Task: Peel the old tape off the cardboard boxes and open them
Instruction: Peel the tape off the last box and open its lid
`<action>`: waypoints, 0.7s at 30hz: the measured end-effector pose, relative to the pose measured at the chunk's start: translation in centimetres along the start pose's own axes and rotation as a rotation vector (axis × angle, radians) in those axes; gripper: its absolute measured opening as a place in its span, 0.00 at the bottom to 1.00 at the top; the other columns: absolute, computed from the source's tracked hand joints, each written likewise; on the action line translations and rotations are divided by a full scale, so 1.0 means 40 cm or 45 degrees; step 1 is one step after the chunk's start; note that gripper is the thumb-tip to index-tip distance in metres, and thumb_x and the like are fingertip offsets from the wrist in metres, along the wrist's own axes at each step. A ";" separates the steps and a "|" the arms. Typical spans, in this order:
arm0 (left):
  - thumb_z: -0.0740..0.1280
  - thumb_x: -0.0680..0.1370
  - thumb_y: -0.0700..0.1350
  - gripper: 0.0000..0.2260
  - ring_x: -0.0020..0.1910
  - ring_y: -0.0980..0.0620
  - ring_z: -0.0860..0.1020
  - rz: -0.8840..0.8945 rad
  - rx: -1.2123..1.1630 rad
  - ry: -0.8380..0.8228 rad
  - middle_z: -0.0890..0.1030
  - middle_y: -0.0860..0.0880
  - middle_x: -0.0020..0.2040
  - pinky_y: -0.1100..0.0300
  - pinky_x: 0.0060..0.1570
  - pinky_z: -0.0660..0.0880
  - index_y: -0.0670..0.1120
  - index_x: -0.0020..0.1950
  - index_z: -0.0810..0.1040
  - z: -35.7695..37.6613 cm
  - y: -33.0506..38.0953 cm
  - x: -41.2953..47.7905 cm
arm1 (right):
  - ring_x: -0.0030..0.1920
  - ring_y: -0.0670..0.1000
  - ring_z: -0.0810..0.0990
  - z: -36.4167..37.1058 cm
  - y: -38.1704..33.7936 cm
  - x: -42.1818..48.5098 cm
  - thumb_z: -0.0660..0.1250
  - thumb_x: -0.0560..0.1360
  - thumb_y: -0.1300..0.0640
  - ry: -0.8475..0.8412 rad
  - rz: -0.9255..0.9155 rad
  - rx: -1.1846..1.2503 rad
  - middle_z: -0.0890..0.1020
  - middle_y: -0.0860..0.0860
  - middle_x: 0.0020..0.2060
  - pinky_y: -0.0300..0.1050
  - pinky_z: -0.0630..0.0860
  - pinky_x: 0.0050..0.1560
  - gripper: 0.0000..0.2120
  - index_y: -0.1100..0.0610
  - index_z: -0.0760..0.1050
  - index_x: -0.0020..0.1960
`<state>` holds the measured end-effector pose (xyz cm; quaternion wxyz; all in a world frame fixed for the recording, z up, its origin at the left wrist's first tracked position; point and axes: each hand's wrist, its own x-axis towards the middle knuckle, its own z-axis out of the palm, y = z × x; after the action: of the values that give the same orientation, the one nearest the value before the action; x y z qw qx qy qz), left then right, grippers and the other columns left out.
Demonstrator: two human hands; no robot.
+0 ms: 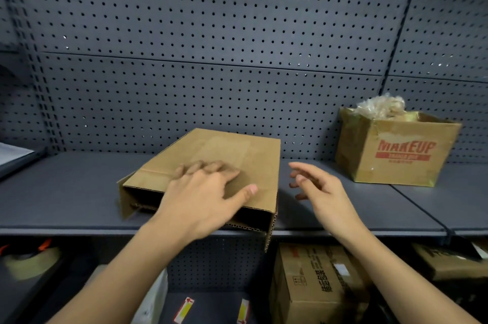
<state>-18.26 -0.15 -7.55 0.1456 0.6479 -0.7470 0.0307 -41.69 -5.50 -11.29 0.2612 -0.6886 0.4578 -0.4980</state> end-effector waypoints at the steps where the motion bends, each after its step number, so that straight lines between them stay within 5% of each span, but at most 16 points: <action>1: 0.36 0.68 0.78 0.43 0.77 0.50 0.60 0.003 0.021 0.015 0.64 0.59 0.77 0.45 0.75 0.55 0.62 0.75 0.64 0.003 0.002 -0.001 | 0.56 0.46 0.80 0.006 0.009 0.026 0.63 0.82 0.57 0.022 0.058 -0.015 0.82 0.45 0.52 0.57 0.76 0.62 0.11 0.44 0.78 0.59; 6: 0.38 0.66 0.78 0.42 0.76 0.56 0.58 0.090 0.006 0.024 0.63 0.64 0.76 0.48 0.77 0.51 0.63 0.75 0.64 -0.001 -0.009 -0.016 | 0.65 0.49 0.74 0.025 0.020 0.135 0.64 0.82 0.55 0.046 0.245 -0.001 0.77 0.49 0.64 0.48 0.70 0.70 0.19 0.53 0.71 0.72; 10: 0.48 0.67 0.78 0.36 0.75 0.71 0.50 0.264 -0.259 -0.118 0.60 0.70 0.75 0.54 0.78 0.44 0.67 0.72 0.66 -0.032 -0.081 -0.027 | 0.71 0.47 0.67 0.020 0.012 0.191 0.63 0.81 0.49 0.052 0.301 0.030 0.67 0.50 0.75 0.42 0.62 0.69 0.29 0.52 0.59 0.79; 14: 0.56 0.68 0.75 0.28 0.73 0.74 0.51 0.300 -0.438 -0.241 0.64 0.73 0.71 0.49 0.78 0.39 0.69 0.66 0.73 -0.057 -0.154 -0.016 | 0.69 0.52 0.72 0.005 0.033 0.195 0.66 0.76 0.40 0.028 0.367 -0.303 0.76 0.49 0.67 0.51 0.66 0.71 0.28 0.49 0.71 0.72; 18: 0.46 0.65 0.81 0.32 0.76 0.62 0.58 0.136 -0.197 -0.254 0.67 0.73 0.69 0.48 0.78 0.40 0.69 0.60 0.73 -0.111 -0.124 -0.004 | 0.57 0.50 0.78 -0.011 0.025 0.148 0.69 0.74 0.39 0.068 0.324 -0.279 0.81 0.45 0.51 0.46 0.72 0.54 0.17 0.50 0.80 0.55; 21: 0.44 0.68 0.77 0.31 0.73 0.48 0.63 -0.058 0.001 -0.316 0.71 0.62 0.67 0.45 0.73 0.55 0.62 0.59 0.70 -0.131 -0.067 -0.006 | 0.54 0.52 0.77 -0.020 0.013 0.105 0.64 0.70 0.29 0.095 0.321 -0.397 0.80 0.47 0.49 0.51 0.75 0.49 0.23 0.48 0.75 0.49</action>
<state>-14.69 0.90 -3.00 0.0526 0.6637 -0.7443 -0.0528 -42.25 -9.37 -9.54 0.1945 -0.6390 0.6213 -0.4097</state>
